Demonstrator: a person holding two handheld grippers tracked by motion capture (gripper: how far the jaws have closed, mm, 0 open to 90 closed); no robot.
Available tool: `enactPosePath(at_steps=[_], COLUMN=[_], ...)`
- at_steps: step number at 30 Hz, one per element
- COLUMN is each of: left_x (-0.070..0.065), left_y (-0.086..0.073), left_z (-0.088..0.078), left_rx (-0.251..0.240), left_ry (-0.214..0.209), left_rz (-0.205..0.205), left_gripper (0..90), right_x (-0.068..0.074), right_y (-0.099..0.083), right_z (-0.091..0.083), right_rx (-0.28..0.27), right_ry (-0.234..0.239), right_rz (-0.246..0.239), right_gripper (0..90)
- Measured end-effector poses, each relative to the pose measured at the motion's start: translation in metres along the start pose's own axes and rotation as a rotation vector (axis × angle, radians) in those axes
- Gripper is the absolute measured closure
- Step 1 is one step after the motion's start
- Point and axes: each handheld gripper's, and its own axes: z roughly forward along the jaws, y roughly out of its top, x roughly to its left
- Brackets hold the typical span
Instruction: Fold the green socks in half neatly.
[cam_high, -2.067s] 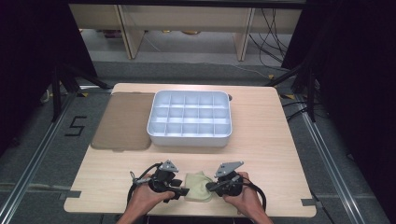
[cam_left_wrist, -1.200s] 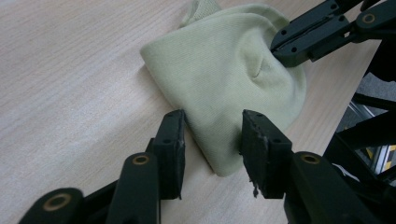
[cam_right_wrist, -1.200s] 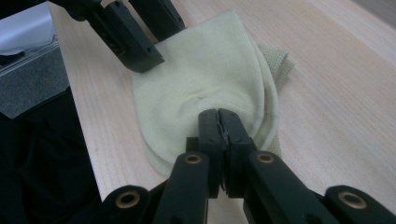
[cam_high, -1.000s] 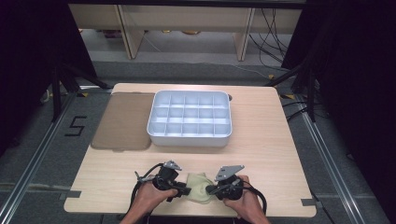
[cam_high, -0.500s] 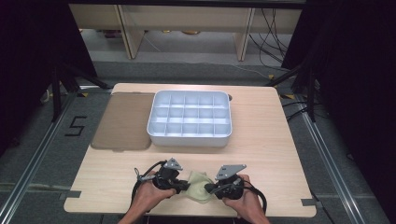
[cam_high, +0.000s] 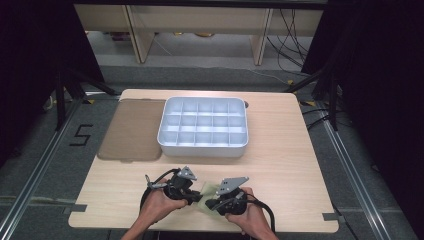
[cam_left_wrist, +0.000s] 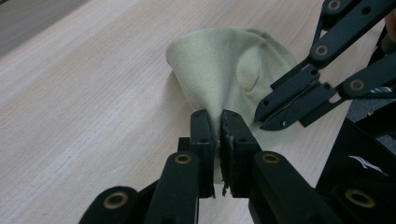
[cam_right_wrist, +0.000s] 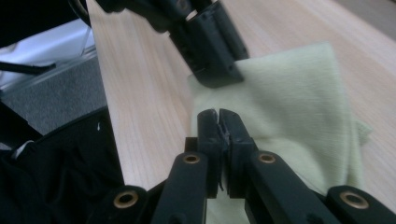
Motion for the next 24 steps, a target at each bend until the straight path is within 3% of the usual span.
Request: enactPosePath(at_steps=[4, 5, 12, 18, 24], left_x=[0.001, 0.001, 0.000, 0.000, -0.004], left_y=[0.000, 0.000, 0.000, 0.001, 0.003], left_z=[0.000, 0.000, -0.002, -0.004, -0.004], left_rx=[-0.002, -0.005, 0.003, 0.007, 0.019], left_ry=[-0.007, -0.008, 0.004, 0.009, 0.034], left_rz=[-0.007, -0.010, 0.010, 0.024, 0.056], left_gripper=[83.7, 83.7, 83.7, 83.7, 83.7], right_x=[-0.001, 0.000, -0.004, -0.028, -0.042], right_y=[0.001, 0.001, 0.001, 0.005, 0.009], right_z=[0.010, 0.011, 0.010, -0.007, -0.001], right_rx=[0.015, 0.027, 0.012, -0.051, -0.041], right_ry=[0.013, 0.013, 0.015, -0.069, -0.085], right_rz=[-0.015, 0.004, 0.023, 0.061, 0.060], right_gripper=[88.1, 88.4, 88.8, 88.9, 89.3])
